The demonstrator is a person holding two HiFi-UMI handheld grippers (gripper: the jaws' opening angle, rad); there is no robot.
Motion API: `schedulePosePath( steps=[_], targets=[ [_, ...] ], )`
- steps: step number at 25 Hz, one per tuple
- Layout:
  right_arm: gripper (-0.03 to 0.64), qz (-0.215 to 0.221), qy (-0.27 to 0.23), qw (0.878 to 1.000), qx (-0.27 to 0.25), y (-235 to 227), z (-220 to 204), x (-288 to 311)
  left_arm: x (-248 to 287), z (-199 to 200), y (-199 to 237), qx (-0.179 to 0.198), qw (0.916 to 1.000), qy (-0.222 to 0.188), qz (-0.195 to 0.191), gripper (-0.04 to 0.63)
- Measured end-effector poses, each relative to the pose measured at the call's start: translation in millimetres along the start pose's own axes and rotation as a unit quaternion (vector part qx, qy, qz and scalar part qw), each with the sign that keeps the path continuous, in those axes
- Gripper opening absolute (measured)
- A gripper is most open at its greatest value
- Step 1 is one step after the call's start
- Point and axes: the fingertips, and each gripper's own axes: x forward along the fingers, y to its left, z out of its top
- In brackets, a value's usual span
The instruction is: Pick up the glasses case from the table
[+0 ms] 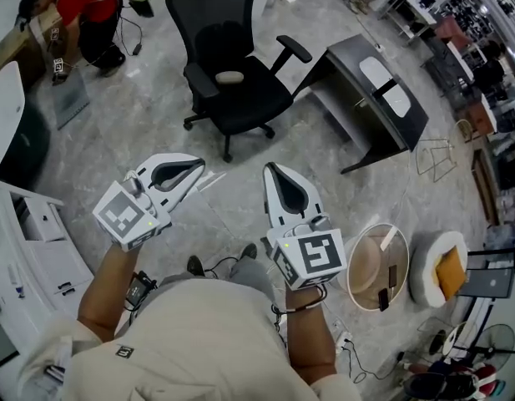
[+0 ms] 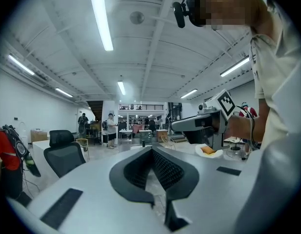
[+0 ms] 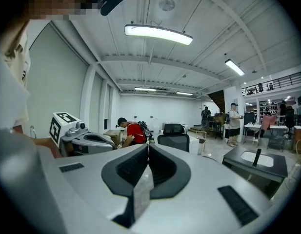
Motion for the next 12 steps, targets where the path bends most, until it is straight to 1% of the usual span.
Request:
schedulePosePath(
  steps=[3, 7, 12],
  targets=[
    [0.026, 0.003, -0.007, 1.0, 0.02, -12.7, -2.8, 5.4, 6.6, -2.8, 3.3, -0.002, 1.0, 0.005, 0.008, 0.014],
    [0.026, 0.011, -0.009, 0.999, 0.034, -42.1, -7.2, 21.9, 22.8, -7.2, 14.6, -0.002, 0.9995, 0.018, 0.027, 0.014],
    [0.028, 0.045, -0.007, 0.998, 0.044, -87.2, -14.3, 49.9, 54.2, -10.0, 33.7, -0.01, 0.9966, 0.036, 0.073, 0.014]
  ],
)
